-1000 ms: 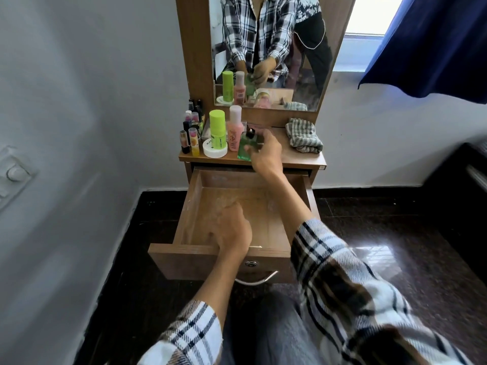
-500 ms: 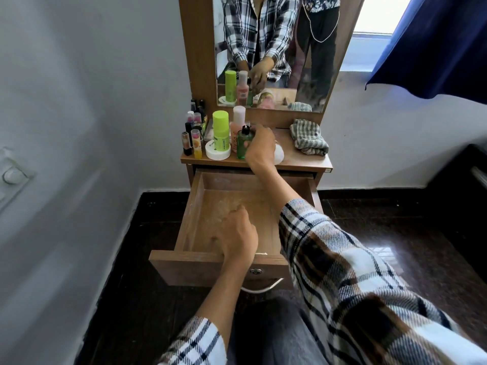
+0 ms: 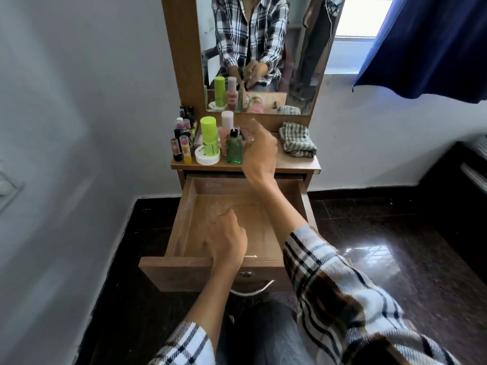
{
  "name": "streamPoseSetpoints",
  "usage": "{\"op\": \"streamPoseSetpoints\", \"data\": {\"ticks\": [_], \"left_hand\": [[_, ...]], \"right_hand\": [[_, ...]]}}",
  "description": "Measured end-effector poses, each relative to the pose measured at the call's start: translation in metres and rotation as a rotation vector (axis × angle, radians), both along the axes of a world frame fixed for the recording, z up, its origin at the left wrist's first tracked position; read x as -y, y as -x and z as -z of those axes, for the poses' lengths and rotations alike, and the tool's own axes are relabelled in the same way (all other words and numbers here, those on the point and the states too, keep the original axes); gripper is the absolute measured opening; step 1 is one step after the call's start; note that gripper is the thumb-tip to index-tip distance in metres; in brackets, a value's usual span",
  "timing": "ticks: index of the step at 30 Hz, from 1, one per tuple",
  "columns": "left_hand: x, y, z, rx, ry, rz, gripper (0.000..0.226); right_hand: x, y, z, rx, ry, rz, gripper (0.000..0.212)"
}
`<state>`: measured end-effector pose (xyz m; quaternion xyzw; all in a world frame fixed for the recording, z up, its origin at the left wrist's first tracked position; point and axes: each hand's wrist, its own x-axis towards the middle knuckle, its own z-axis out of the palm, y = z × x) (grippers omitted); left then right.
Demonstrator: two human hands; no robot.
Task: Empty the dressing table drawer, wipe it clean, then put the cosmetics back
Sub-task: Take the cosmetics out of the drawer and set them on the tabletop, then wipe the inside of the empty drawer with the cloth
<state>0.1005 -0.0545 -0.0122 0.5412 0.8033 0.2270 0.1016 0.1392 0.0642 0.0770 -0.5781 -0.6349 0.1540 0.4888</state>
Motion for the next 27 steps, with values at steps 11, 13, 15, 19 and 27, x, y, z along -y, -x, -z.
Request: {"op": "streamPoseSetpoints", "data": {"ticks": [11,13,15,19,27], "left_hand": [[-0.018,-0.017,-0.011,0.177,-0.176,0.026,0.010],[-0.035,-0.036,-0.021,0.252,-0.254,0.118,0.013],[-0.056,-0.054,-0.033,0.285,-0.328,0.199,0.015],[-0.101,-0.081,-0.053,0.407,-0.368,0.232,0.021],[-0.145,-0.087,-0.053,0.670,-0.249,0.080,0.026]], "right_hand": [[-0.047,-0.120,0.006,0.204,0.211,0.093,0.052],[-0.057,-0.129,0.010,0.253,0.277,0.057,0.057],[-0.065,-0.134,0.015,0.291,0.305,0.019,0.058],[-0.075,-0.137,0.027,0.356,0.290,-0.023,0.036],[-0.083,-0.145,0.036,0.184,0.133,0.139,0.015]]}}
